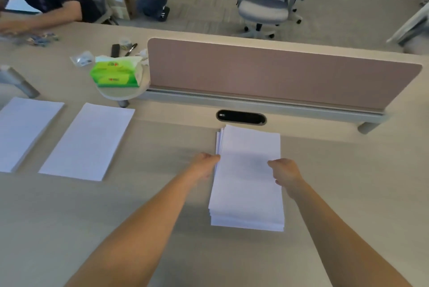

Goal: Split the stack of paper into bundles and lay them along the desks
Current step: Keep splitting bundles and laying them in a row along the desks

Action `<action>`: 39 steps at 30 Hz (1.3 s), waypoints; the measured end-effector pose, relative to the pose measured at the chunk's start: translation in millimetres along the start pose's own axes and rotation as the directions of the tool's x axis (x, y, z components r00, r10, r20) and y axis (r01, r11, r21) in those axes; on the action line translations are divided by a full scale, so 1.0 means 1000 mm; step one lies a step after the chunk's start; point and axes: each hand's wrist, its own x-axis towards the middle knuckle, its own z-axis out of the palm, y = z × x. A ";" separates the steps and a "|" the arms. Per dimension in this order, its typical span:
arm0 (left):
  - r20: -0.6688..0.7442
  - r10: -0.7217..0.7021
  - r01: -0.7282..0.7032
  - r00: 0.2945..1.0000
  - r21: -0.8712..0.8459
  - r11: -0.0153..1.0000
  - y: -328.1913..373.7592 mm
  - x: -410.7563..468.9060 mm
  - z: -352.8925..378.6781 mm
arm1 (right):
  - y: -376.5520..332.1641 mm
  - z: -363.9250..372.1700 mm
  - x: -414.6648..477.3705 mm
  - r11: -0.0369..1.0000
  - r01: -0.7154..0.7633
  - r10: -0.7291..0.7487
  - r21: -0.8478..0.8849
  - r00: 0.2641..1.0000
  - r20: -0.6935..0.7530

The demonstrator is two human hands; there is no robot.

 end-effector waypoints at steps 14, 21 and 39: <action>-0.168 -0.153 0.156 0.974 0.007 0.988 0.014 0.038 0.041 | 0.019 -0.003 0.050 0.990 -0.140 0.141 -0.012 0.990 0.012; -0.200 -0.170 0.150 0.965 -0.109 0.983 0.012 0.040 0.051 | 0.025 -0.002 0.049 0.992 -0.119 0.119 -0.040 0.993 -0.001; -0.311 -0.143 0.239 0.939 0.296 0.925 0.021 0.041 0.103 | 0.039 -0.018 0.074 0.974 -0.191 0.172 0.119 0.974 0.149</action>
